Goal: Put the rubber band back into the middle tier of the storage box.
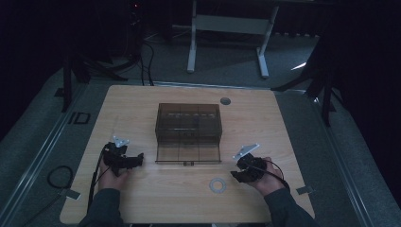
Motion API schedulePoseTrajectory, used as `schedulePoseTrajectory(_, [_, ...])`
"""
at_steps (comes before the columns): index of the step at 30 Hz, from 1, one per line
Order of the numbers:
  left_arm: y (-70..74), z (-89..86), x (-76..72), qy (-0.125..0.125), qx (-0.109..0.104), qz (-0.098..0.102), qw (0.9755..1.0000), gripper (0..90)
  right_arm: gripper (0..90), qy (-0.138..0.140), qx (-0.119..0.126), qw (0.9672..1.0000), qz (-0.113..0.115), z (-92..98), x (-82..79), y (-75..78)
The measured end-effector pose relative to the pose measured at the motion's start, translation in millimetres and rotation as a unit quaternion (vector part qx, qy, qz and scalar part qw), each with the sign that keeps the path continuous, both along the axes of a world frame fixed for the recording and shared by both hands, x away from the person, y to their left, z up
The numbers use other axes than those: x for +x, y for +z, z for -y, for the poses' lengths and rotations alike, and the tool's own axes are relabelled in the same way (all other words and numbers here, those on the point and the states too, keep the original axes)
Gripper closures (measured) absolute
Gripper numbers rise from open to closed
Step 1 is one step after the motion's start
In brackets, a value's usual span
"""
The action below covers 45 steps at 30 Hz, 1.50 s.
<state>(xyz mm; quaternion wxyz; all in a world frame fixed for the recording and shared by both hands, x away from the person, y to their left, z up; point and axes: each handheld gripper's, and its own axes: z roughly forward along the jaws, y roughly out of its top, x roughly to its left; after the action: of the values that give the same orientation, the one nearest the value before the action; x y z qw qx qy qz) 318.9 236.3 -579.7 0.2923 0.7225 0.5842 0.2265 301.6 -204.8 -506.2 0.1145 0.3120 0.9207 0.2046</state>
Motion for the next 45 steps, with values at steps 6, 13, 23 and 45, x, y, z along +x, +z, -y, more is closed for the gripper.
schedulePoseTrajectory(6, [0.0,0.0,0.0,0.000,0.000,0.000,1.0000,1.7,60.8,0.010,-0.010,0.9998,-0.011,-6.0,0.0,0.0])
schedulePoseTrajectory(13, [0.0,0.0,0.0,0.000,0.000,0.000,1.0000,1.7,64.6,0.026,-0.027,0.9991,-0.021,-13.1,-0.4,-1.6])
schedulePoseTrajectory(23, [0.0,0.0,0.0,0.000,0.000,0.000,1.0000,1.7,71.6,0.054,-0.044,0.9970,-0.033,-23.0,-0.8,-2.4])
schedulePoseTrajectory(45, [0.0,0.0,0.0,0.000,0.000,0.000,1.0000,1.7,78.8,0.104,-0.089,0.9890,-0.057,-52.7,1.4,-6.7])
